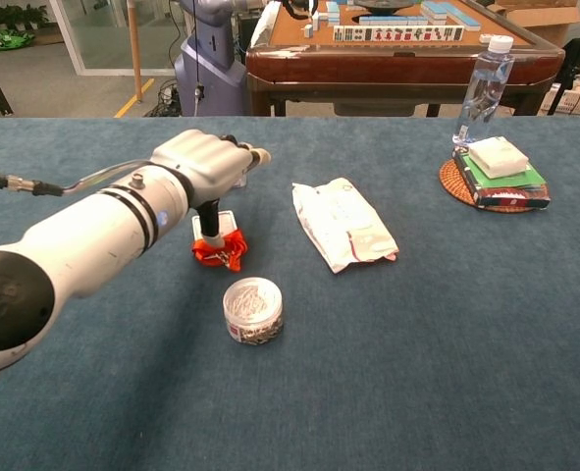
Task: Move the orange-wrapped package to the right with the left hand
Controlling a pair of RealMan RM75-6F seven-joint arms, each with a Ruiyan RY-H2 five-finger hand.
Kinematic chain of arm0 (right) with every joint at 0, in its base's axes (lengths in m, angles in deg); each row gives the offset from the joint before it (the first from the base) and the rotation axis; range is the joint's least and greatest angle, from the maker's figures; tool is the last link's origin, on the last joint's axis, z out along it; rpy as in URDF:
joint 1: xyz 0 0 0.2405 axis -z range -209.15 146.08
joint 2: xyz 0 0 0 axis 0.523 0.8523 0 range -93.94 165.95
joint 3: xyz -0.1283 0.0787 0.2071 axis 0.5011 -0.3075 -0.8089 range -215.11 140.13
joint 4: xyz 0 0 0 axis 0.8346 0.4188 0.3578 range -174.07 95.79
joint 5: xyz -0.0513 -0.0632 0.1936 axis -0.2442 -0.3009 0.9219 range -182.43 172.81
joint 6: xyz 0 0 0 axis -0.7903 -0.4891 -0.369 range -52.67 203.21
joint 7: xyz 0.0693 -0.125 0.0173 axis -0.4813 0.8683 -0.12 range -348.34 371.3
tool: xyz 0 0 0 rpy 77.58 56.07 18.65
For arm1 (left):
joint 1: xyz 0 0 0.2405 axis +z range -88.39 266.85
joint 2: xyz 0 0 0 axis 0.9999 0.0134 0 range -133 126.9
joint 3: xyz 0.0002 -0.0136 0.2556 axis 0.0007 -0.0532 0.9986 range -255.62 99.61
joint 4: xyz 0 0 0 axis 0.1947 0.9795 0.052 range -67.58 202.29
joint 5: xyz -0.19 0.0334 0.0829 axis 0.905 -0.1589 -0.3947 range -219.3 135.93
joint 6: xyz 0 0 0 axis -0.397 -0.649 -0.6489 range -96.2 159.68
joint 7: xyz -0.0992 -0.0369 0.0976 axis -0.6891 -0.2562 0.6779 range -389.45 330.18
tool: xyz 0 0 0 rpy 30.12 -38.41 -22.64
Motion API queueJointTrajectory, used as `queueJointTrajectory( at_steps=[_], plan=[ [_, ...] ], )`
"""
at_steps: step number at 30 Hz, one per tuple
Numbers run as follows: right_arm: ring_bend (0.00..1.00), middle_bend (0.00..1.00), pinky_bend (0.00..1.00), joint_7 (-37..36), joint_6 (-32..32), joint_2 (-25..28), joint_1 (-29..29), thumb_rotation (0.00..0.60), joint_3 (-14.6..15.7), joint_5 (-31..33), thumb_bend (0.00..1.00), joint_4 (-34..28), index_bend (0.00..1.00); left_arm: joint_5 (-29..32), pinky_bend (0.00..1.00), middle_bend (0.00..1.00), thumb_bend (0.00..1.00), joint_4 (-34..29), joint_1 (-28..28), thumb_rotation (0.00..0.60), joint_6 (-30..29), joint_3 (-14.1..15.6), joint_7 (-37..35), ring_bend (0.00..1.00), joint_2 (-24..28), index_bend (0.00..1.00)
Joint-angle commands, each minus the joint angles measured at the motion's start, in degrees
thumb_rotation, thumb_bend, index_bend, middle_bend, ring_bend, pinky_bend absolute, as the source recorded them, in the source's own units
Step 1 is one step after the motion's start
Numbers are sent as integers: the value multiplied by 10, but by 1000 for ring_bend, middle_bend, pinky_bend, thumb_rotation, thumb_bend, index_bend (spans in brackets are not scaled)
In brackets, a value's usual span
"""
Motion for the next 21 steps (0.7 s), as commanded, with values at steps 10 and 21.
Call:
queueJointTrajectory(
  at_steps=[10,21],
  plan=[
    [341,299,487,-2,4,0,-1,600,0,1,157,3,103,-10,109,0,0,-45,12,600,-44,-5,18,0,23,0],
    [342,299,487,40,17,-7,-6,600,6,-6,157,-8,124,-59,152,0,0,-275,123,600,-143,79,8,0,214,0]
  ],
)
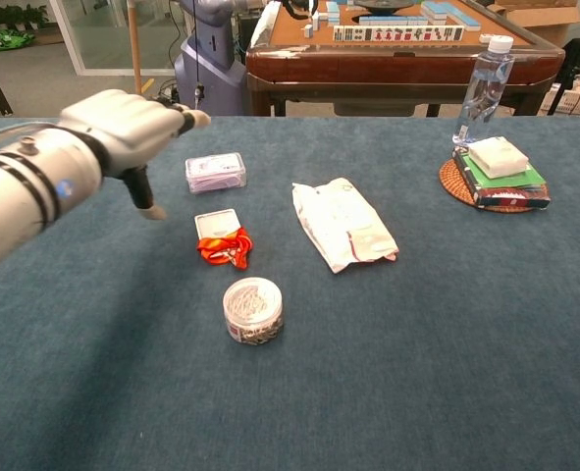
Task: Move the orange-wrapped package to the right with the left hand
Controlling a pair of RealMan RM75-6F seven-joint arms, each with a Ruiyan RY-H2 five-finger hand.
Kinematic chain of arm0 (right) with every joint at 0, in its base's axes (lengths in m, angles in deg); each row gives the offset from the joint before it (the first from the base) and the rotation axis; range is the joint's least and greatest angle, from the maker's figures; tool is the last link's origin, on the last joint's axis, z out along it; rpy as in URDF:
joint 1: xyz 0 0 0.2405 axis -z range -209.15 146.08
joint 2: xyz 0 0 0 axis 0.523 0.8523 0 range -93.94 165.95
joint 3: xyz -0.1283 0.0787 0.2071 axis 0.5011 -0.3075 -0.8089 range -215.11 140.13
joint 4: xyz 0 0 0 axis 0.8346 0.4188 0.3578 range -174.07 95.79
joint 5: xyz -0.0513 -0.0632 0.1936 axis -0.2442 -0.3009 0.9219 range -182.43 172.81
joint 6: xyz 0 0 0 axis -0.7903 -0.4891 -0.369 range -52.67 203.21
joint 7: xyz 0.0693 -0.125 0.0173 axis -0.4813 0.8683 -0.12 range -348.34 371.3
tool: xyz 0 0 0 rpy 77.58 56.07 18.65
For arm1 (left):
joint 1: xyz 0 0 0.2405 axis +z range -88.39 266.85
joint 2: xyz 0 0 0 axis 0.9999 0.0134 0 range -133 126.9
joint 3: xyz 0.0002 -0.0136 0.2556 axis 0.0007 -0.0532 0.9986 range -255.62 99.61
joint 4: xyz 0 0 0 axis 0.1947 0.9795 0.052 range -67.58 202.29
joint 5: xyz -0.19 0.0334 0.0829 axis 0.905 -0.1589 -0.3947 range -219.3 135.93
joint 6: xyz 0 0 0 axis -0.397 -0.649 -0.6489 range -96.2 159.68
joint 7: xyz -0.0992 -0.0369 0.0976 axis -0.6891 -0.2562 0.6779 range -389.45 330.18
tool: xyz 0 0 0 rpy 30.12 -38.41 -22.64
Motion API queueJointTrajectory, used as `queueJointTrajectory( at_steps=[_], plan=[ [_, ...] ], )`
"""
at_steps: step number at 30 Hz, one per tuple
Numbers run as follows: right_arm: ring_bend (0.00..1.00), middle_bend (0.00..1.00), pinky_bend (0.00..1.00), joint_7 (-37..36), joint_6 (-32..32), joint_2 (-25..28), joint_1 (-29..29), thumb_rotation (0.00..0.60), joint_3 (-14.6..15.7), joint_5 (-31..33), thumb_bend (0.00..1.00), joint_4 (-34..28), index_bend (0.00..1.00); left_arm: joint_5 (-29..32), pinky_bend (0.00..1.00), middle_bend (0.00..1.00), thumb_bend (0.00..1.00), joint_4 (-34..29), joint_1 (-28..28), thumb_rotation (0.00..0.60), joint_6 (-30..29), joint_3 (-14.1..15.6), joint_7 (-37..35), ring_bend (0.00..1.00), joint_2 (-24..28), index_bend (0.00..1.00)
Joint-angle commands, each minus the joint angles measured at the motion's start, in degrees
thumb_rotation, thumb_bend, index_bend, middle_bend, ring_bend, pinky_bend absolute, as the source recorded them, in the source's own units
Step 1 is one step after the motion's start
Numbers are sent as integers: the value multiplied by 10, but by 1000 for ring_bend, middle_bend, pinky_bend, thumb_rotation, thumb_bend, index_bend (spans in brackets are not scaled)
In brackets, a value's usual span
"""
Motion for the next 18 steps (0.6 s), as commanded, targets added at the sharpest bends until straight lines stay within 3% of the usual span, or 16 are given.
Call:
queueJointTrajectory(
  at_steps=[1,11,18],
  plan=[
    [342,299,487,16,8,-3,-3,600,1,2,157,-5,141,-40,155,0,0,-105,63,600,-38,57,-23,0,105,0],
    [341,299,487,80,38,-11,-13,600,3,11,157,-21,222,-138,166,0,0,-248,195,600,-143,161,-90,0,269,0],
    [341,298,487,109,56,-11,-16,600,3,24,157,-31,245,-227,166,0,0,-250,287,600,-194,212,-183,0,306,0]
  ],
)
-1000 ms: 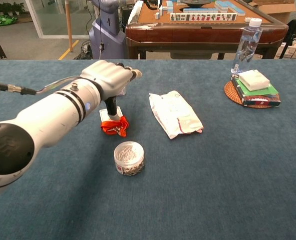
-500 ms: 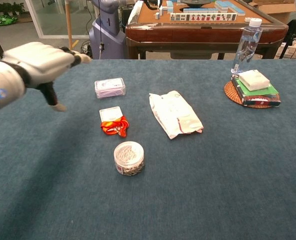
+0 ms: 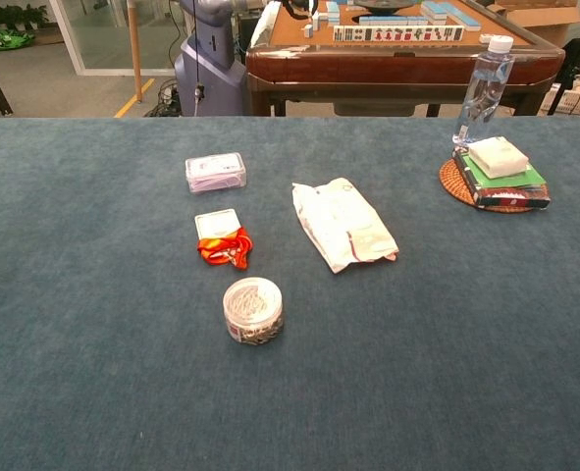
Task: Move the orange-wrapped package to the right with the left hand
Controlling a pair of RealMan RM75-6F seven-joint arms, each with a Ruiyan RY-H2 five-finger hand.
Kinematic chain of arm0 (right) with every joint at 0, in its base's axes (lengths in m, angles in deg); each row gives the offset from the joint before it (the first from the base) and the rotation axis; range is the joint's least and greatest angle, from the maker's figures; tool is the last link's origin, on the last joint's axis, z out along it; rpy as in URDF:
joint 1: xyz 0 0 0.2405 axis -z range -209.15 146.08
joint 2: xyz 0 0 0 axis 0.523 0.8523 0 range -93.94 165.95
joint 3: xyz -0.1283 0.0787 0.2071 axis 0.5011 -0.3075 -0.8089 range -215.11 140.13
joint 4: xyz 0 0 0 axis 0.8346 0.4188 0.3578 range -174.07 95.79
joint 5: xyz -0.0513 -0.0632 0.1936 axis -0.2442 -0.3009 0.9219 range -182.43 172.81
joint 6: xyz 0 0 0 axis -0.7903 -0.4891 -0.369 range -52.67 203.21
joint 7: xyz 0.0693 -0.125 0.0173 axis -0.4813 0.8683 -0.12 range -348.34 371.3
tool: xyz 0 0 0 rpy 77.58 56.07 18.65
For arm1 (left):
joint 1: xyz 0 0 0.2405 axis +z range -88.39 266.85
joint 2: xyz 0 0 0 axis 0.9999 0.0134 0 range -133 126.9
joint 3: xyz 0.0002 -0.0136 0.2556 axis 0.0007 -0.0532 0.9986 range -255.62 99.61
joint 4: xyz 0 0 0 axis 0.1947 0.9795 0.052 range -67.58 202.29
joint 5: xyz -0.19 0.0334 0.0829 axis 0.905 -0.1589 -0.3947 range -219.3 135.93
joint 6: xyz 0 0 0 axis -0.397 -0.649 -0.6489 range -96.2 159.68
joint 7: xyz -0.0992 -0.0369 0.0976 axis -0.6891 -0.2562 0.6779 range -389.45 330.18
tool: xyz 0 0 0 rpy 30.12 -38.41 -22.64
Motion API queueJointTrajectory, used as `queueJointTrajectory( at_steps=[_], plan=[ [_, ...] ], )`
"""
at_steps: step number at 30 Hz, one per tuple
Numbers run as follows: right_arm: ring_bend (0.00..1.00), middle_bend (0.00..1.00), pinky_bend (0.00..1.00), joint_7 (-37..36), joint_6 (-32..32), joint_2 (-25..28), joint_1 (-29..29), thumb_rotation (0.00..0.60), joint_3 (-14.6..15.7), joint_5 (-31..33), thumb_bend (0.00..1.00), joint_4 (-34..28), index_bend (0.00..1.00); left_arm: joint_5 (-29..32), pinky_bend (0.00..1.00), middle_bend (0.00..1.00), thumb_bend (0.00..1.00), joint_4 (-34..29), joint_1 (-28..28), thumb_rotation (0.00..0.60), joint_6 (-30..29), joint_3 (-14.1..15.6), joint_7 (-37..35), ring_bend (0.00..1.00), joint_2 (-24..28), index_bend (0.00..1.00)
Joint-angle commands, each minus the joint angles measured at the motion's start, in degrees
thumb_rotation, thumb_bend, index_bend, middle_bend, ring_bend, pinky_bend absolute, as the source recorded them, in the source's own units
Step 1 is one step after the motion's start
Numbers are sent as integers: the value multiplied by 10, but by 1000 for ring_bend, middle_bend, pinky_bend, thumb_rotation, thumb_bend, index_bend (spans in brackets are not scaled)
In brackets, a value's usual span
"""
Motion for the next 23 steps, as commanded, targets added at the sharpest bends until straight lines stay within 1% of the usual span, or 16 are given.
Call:
queueJointTrajectory(
  at_steps=[1,6,8,14,23],
  plan=[
    [342,298,487,8,9,2,-1,600,0,8,157,-4,245,-46,166,0,0,4,47,600,-30,22,-57,0,19,0],
    [341,299,487,15,45,9,-9,600,-3,35,158,-9,245,-102,166,0,0,38,92,600,-51,27,-122,0,27,0],
    [341,299,487,17,57,11,-11,600,-4,44,157,-10,245,-113,166,0,0,54,108,600,-55,25,-138,0,25,1],
    [342,299,487,18,63,14,-14,600,-4,45,157,-12,245,-93,166,0,0,69,128,600,-35,9,-128,0,26,1],
    [341,299,487,4,63,17,-13,600,-3,43,158,-8,245,-78,166,0,0,79,135,600,2,-21,-109,0,14,1]
  ],
)
